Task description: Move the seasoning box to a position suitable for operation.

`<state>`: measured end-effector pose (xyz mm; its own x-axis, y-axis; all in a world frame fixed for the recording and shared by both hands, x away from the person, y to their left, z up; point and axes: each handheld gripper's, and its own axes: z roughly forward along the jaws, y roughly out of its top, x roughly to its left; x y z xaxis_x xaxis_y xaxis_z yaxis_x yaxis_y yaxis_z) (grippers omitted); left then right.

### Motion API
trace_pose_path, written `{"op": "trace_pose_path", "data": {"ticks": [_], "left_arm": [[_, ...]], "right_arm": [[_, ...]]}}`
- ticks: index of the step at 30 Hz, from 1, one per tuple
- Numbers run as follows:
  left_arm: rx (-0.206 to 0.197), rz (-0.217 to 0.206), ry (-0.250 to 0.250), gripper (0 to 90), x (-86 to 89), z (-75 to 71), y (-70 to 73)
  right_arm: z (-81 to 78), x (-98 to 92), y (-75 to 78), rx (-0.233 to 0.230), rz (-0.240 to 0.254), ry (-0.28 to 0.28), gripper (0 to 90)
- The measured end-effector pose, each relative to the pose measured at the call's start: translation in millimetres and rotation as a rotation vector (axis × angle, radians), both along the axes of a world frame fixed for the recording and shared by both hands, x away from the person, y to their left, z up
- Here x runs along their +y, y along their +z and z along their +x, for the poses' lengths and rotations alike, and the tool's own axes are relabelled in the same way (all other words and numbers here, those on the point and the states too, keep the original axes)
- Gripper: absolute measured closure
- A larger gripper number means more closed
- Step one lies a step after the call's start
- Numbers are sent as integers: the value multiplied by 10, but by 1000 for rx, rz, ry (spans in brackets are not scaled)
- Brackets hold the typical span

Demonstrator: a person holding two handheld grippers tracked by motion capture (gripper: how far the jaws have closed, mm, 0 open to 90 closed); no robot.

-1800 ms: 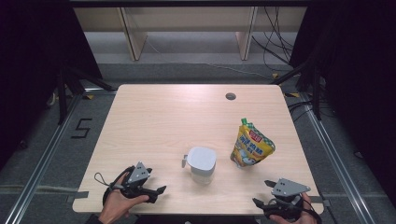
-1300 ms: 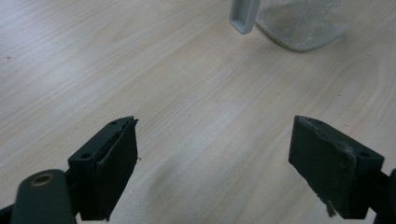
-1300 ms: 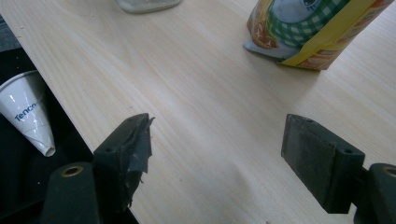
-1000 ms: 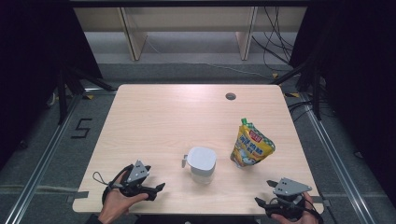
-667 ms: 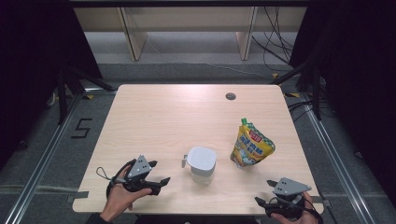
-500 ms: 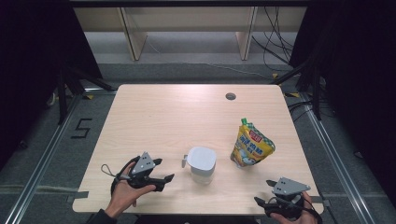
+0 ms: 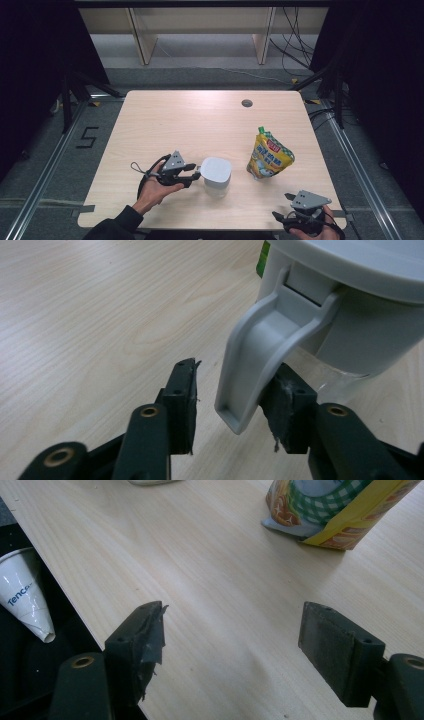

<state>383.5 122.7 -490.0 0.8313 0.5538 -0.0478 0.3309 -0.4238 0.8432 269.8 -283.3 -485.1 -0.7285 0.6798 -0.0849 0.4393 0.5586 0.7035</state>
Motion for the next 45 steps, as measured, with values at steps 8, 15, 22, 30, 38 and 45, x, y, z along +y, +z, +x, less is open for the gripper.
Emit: {"op": "trace_pose_path", "data": {"ticks": [8, 15, 22, 30, 38, 45], "left_arm": [[-76, 52, -33, 708, -85, -18, 22], [-73, 63, -45, 706, -36, -101, 31], [-27, 26, -77, 670, 56, -229, 50], [-61, 45, -87, 680, 15, -219, 64], [-50, 33, -80, 682, 55, -248, 56], [-49, 50, -95, 683, 121, -239, 66]], "right_arm": [[5, 19, -12, 13, 1, 18, 271], [2, 14, -15, 11, 8, 14, 270], [6, 7, -5, 4, 3, 25, 270], [4, 17, -1, 1, 5, 27, 270], [6, 1, 11, -4, -4, 33, 271], [4, 1, 12, 0, -1, 35, 271]]}}
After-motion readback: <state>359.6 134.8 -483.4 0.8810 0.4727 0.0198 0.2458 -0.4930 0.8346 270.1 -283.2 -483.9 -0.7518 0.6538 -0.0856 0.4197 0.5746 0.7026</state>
